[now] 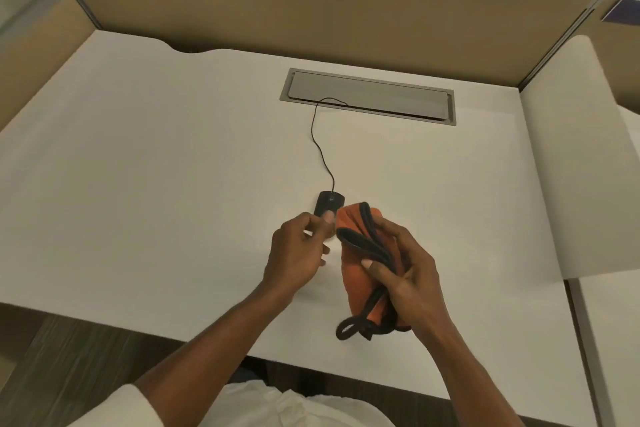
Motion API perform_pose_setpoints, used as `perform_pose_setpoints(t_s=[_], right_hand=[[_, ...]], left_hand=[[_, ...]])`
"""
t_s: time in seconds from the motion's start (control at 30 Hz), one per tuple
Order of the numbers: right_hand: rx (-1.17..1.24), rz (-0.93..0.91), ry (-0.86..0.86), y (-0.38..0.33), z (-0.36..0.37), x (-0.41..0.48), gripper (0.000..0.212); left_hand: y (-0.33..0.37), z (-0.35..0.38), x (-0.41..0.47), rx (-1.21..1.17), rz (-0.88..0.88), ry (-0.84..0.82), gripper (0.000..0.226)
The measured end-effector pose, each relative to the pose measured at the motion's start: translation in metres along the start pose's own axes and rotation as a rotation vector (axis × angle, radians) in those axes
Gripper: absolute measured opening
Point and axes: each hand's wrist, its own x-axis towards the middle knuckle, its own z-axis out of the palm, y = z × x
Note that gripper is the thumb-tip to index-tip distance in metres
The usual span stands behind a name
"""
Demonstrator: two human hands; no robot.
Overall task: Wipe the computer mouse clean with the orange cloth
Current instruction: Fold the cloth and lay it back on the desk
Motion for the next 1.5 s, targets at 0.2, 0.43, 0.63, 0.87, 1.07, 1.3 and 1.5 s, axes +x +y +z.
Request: perform_pose_setpoints(t_s=[0.2,0.43,0.63,0.87,1.07,1.3,1.5], right_hand=[[-0.062,-0.209,-0.033,-0.015,0.019,-0.001,0.062],[-0.189,-0.400,0.146,-0.047,0.042,0.007,0.045],[-0.058,-0.326,0.295,-0.086,0.054,0.051,0.034],[0.129,-0.212,0.297,-0.126,0.096,0.140,0.036],[0.187,-0.224,0.208,-0.139,0.152,0.203,0.032],[0.077,-0.223,0.223,-0.142,0.215,0.253,0.018],[0.048,-0.071,0.249,-0.131,0.248,0.315,0.010]], left_hand=[[0.026,-0.012,-0.015,-0.254,-0.190,-0.081,0.079],[0.027,-0.052,-0.010,-0.316,-0.113,-0.040,0.038],[0.030,-0.124,0.017,-0.204,0.062,0.061,0.011],[0.032,-0.222,0.083,-0.175,0.231,0.116,0.015],[0.022,-0.291,0.153,-0.136,0.299,0.154,0.017],[0.007,-0.343,0.232,0.053,0.354,0.133,0.011],[0.000,-0.351,0.315,0.267,0.471,0.093,0.010]])
